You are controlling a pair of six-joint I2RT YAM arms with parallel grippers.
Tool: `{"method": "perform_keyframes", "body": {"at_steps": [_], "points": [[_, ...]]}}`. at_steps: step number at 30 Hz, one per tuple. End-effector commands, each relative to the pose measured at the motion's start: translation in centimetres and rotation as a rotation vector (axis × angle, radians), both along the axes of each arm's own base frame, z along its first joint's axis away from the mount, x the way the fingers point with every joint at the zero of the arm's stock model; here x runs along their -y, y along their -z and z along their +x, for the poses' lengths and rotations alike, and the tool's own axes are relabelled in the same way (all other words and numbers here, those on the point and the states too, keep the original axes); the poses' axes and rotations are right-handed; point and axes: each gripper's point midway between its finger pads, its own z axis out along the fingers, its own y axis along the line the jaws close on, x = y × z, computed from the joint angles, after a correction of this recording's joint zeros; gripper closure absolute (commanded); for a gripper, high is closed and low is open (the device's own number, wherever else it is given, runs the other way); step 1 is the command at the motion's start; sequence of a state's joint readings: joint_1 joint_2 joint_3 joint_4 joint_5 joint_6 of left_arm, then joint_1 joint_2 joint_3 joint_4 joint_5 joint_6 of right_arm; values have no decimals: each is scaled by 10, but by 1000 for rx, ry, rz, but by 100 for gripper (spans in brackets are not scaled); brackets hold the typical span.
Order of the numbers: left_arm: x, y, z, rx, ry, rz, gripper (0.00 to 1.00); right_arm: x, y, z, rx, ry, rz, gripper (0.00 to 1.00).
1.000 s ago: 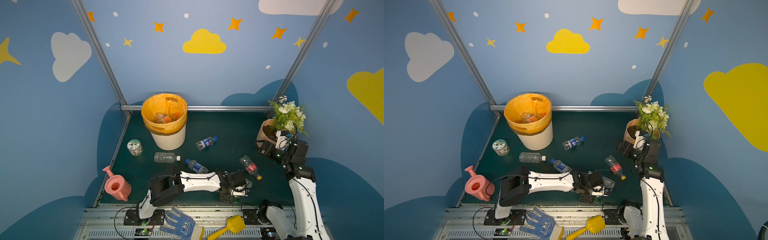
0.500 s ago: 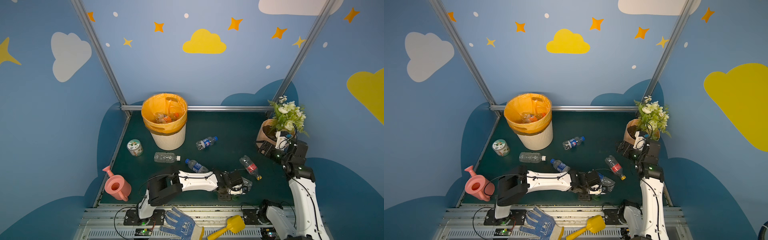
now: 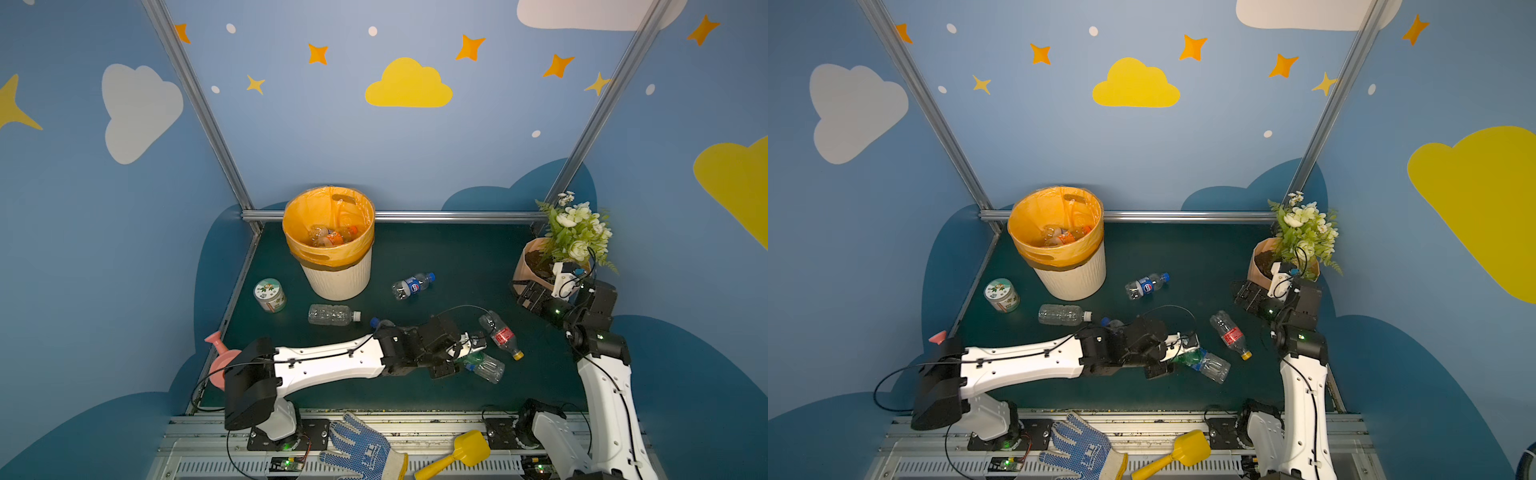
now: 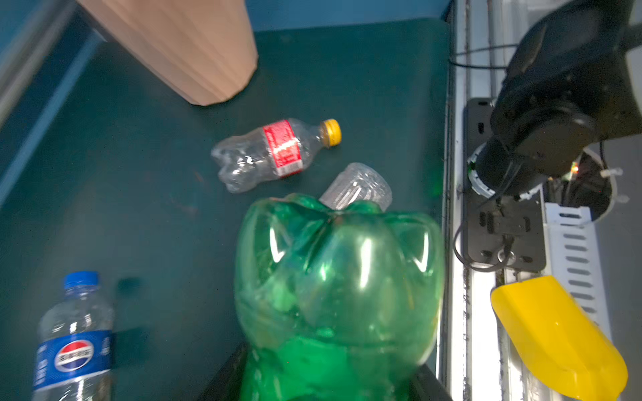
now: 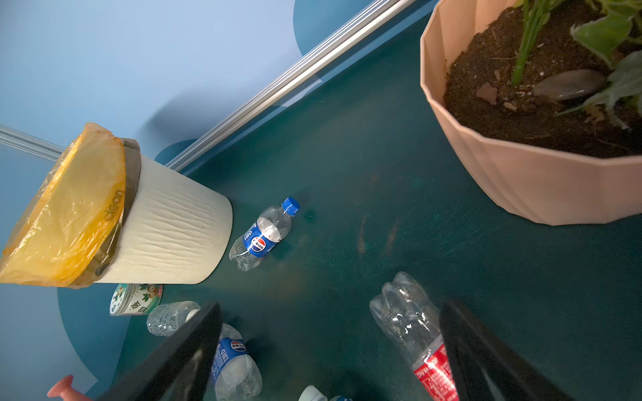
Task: Throw the plastic bottles in the bin
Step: Pick up the plastic bottle from the bottom-center of the table, then throw the plastic bottle into the trash bin.
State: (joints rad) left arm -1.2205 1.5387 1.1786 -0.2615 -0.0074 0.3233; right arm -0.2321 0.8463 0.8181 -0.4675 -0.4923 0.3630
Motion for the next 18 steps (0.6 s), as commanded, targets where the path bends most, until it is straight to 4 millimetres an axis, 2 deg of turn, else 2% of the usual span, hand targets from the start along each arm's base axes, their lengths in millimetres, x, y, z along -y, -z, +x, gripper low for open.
{"method": "perform_keyframes", "body": {"at_steps": [1,7,10,14,16,18], "points": [[-17,-68,26,127,-145,-179,50,-2,-7,1,37,-11,12,4],[-76,-196,44,429,-314,-441,49,-12,-11,6,76,-49,77,5],[-110,-248,48,570,-383,-527,50,-16,-11,7,76,-76,91,5],[-162,-297,62,671,-516,-625,51,-24,-13,6,80,-125,92,6],[-188,-310,75,679,-578,-669,51,-27,-14,5,84,-141,87,6],[-210,-313,97,670,-652,-686,51,-30,-14,4,85,-152,82,6]]}}
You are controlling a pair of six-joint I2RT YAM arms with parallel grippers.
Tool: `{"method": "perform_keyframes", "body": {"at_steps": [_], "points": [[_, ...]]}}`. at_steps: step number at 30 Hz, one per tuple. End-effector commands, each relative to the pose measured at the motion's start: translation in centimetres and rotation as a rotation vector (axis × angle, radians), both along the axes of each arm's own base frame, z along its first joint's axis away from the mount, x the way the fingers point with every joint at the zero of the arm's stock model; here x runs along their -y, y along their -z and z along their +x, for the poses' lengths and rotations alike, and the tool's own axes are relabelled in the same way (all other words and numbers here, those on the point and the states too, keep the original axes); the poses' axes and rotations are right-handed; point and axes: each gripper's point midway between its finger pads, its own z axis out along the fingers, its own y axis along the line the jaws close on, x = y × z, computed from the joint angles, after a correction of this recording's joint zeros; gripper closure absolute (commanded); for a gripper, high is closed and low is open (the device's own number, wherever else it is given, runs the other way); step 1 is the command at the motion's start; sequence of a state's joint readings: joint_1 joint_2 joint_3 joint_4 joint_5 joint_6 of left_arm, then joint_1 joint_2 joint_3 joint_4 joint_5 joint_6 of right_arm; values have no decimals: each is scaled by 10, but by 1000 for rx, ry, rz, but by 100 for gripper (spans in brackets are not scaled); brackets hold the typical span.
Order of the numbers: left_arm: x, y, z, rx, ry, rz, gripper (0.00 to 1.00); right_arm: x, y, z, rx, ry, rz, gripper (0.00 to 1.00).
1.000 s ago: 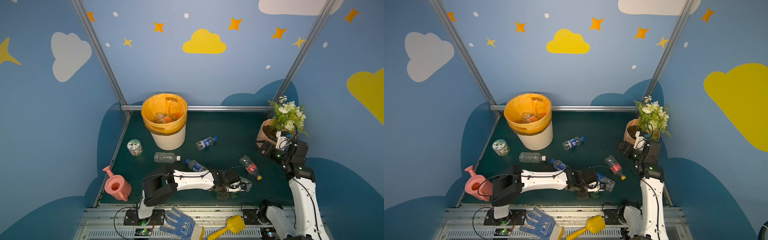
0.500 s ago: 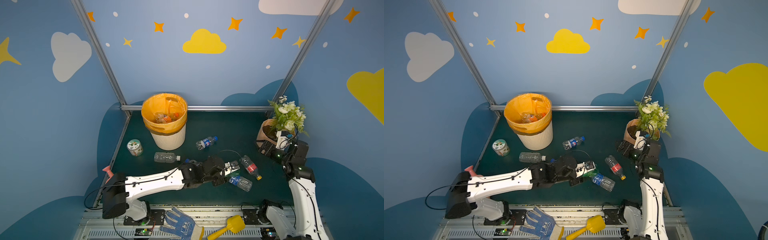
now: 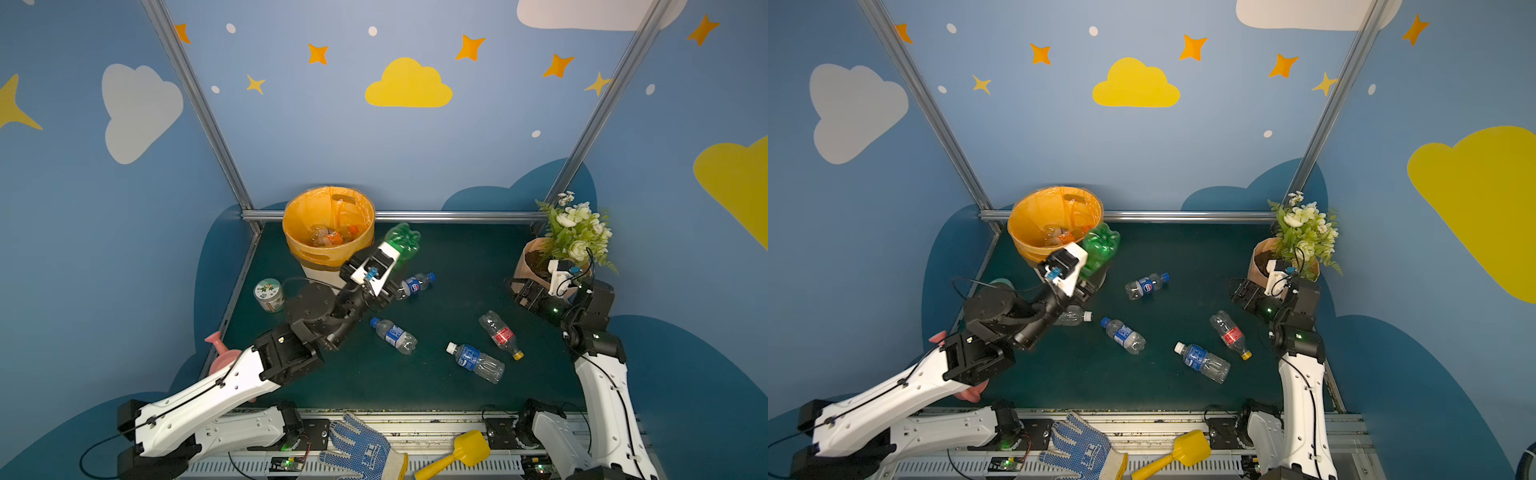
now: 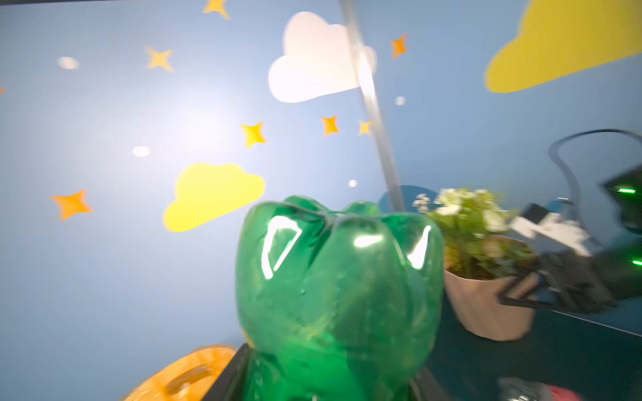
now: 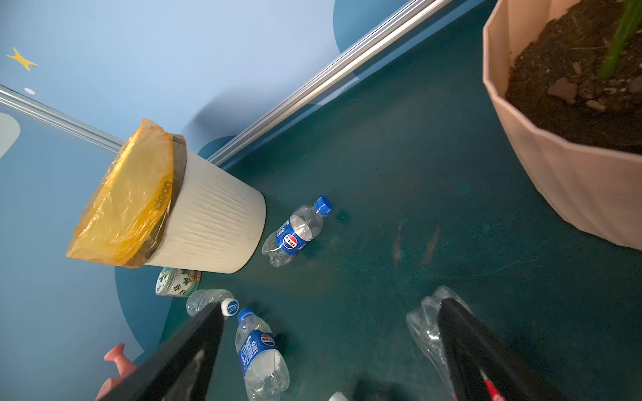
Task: Throw the plastic bottles in the bin
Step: Throw the plastic bottle into the trash bin.
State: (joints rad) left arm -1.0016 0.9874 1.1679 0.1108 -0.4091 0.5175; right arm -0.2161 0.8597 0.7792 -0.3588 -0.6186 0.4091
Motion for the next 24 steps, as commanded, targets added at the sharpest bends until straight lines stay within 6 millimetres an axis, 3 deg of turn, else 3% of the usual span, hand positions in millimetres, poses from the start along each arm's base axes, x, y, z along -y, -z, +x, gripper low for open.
{"method": "perform_keyframes", "body": {"at_steps": [1,7,11,13,15,17,21,24], "points": [[-42,-18,34,-8,-128,-104,51,-10,-7,0,36,-51,-10,6],[-107,15,130,-280,-304,-243,49,-19,-7,-2,28,-84,-29,6],[-127,44,179,-429,-339,-316,32,-19,-8,-4,28,-88,-46,6],[-132,59,193,-539,-358,-335,17,-19,-9,-6,29,-89,-59,6],[-127,60,193,-589,-344,-316,0,-17,-8,-8,23,-81,-80,6],[-122,42,179,-539,-314,-340,0,-14,-6,-10,16,-70,-99,6],[-108,-26,118,-223,-220,-379,0,-12,-2,-10,1,-62,-103,6],[-98,-49,84,-174,-191,-337,0,-13,3,-7,-22,-59,-88,6]]}}
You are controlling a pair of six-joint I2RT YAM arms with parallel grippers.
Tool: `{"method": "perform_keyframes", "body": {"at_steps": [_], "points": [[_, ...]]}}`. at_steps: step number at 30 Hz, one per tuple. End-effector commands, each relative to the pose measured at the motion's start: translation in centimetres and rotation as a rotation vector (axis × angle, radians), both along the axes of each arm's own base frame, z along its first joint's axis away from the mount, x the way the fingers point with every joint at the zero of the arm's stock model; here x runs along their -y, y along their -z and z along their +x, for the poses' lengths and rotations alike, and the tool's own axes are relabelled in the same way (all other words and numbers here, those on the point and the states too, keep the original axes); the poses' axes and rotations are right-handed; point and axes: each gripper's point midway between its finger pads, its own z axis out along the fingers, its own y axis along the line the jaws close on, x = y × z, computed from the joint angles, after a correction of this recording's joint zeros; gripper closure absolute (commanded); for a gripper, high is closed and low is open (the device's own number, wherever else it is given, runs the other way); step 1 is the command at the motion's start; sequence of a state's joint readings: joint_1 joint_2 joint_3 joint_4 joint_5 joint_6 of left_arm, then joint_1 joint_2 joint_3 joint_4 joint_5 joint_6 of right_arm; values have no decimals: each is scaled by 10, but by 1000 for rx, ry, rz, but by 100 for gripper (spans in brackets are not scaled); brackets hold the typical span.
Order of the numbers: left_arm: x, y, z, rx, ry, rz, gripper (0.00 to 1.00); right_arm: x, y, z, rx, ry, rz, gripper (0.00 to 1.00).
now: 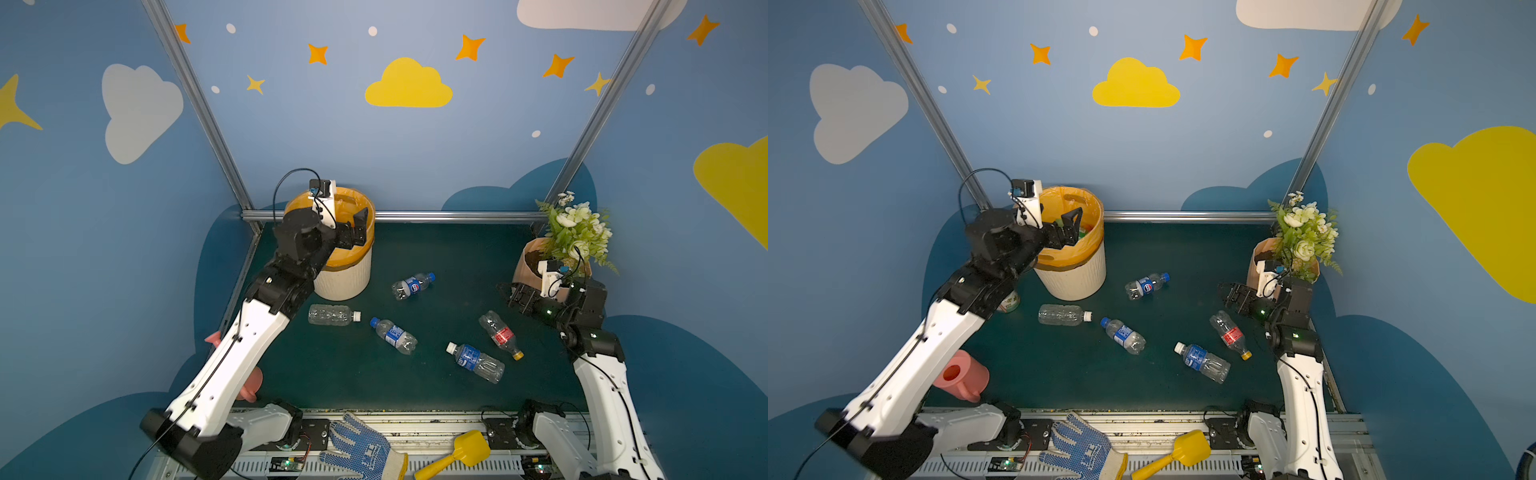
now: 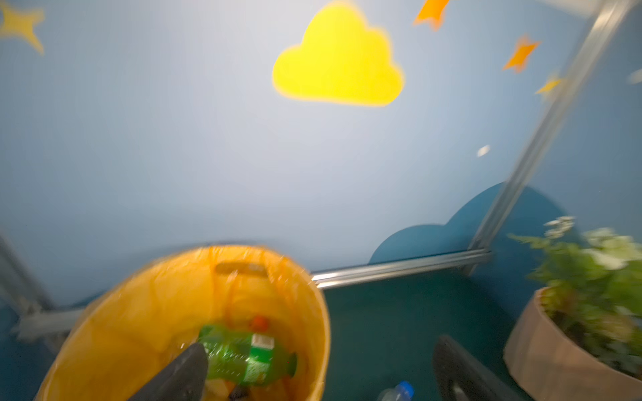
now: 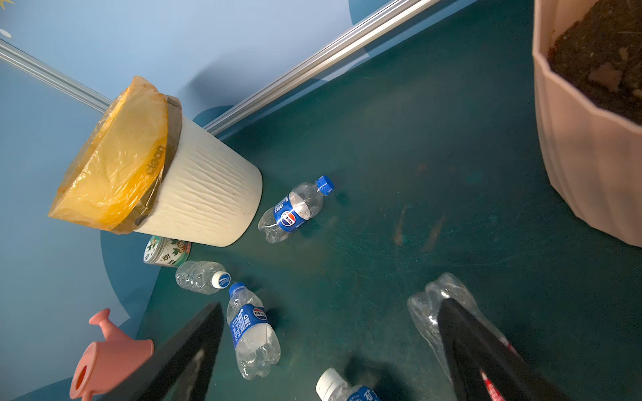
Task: Throw the plastic bottles in the bin
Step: Throw the plastic bottle into the trash bin, then pick up the plastic bottle from the middle-right of the table.
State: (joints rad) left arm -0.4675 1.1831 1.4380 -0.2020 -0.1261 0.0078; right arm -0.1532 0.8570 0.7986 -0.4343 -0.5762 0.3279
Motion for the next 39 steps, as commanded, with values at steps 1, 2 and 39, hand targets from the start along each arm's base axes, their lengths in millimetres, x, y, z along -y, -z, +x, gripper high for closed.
{"method": "perform_keyframes", "body": {"at_steps": [1,2,39], "points": [[-6,-64,-41,191,-5,-19,0,0,-3,2,-5,2,-9,6],[-3,-63,-46,193,6,-18,0,0,-2,2,-13,5,-9,6],[-63,139,-104,-113,-318,-205,0,16,118,-7,-554,-173,-603,32]]}}
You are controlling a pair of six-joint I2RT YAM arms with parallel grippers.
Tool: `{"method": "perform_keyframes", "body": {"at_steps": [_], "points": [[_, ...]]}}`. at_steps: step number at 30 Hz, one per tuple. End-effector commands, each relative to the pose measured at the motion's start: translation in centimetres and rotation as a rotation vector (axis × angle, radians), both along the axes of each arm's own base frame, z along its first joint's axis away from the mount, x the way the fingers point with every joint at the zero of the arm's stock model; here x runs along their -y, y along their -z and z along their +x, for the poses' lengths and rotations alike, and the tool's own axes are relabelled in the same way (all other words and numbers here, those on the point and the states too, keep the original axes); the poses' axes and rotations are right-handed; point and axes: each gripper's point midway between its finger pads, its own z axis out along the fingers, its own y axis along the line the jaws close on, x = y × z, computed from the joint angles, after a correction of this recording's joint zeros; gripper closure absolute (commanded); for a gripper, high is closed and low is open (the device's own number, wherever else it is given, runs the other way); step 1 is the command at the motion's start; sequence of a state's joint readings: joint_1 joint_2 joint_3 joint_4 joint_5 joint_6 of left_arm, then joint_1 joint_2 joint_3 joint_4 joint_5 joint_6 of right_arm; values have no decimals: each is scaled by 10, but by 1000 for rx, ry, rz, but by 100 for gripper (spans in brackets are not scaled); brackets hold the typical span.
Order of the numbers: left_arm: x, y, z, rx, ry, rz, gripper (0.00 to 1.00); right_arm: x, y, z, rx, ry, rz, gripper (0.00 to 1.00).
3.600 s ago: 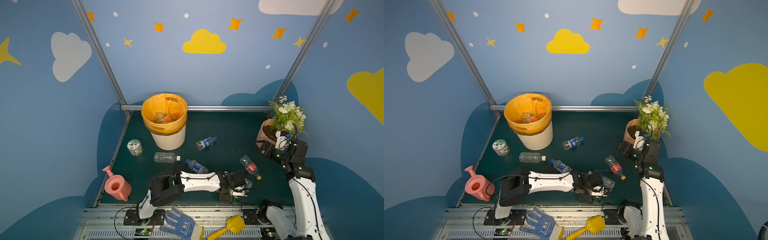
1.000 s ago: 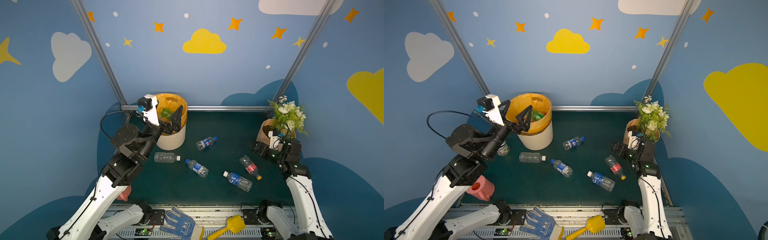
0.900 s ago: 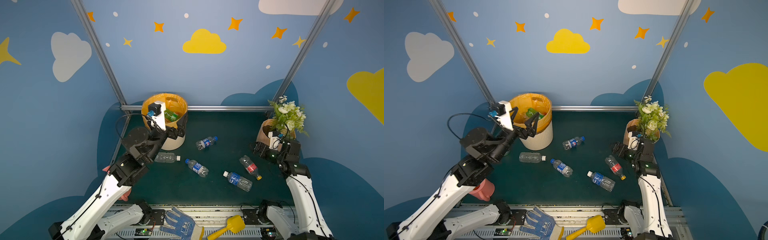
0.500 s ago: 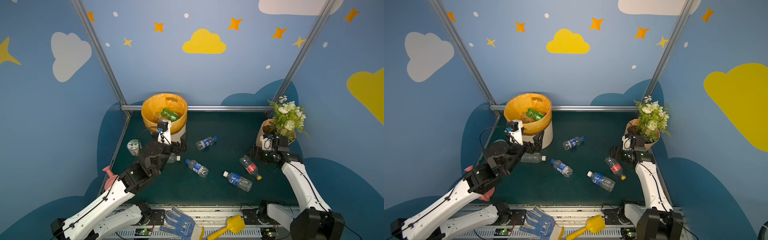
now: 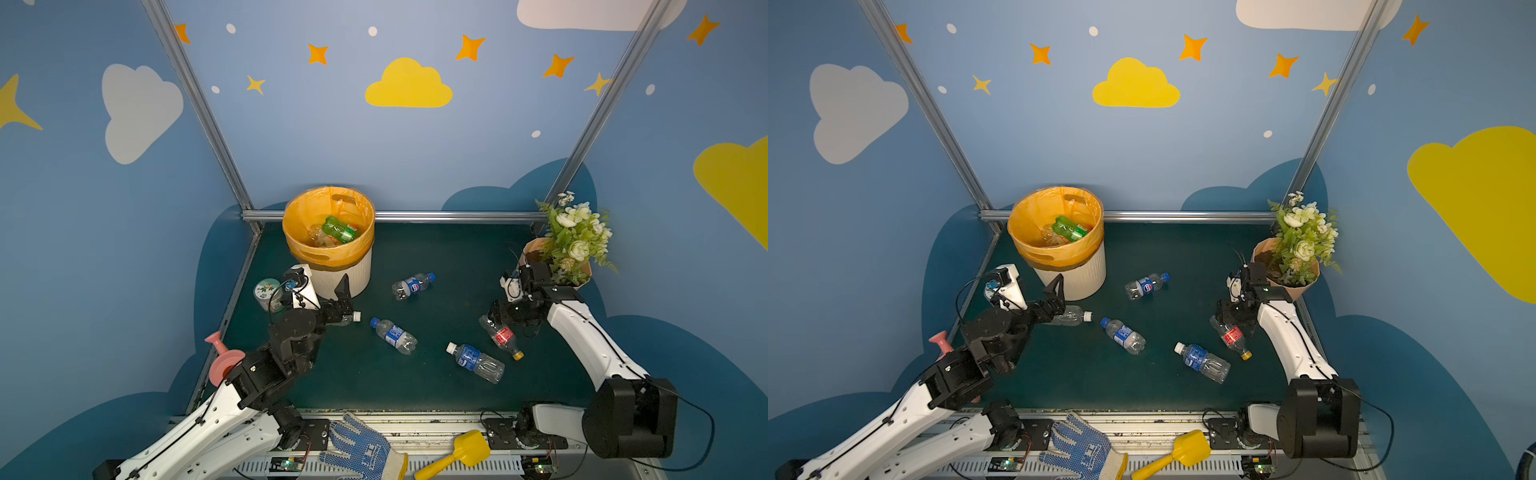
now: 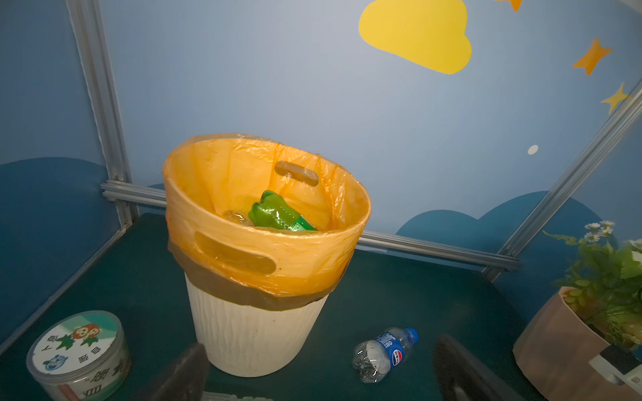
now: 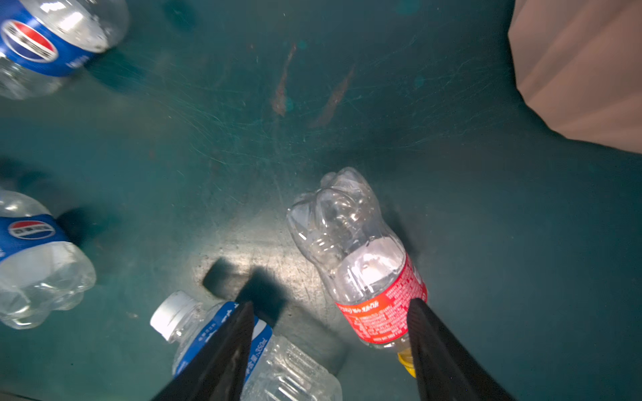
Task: Throw the plastic bottles in the bin
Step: Pick up the plastic bottle from the middle-right of the table.
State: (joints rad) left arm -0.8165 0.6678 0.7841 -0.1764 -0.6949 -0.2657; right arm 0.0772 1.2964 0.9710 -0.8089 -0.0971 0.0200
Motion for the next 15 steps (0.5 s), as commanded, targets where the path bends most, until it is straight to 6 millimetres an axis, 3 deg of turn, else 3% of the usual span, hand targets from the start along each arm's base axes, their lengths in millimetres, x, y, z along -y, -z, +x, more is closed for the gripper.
{"method": "perform_keyframes", "body": {"at_steps": [1,8,15], "points": [[-20,8,-1,-15,-91,-40,0,5,-6,-2,-41,-48,-66,33],[-35,17,3,-49,-105,-88,0,2,12,-16,-179,-153,-150,31],[-45,10,4,-48,-103,-93,0,7,29,-19,-248,-196,-200,34]]}}
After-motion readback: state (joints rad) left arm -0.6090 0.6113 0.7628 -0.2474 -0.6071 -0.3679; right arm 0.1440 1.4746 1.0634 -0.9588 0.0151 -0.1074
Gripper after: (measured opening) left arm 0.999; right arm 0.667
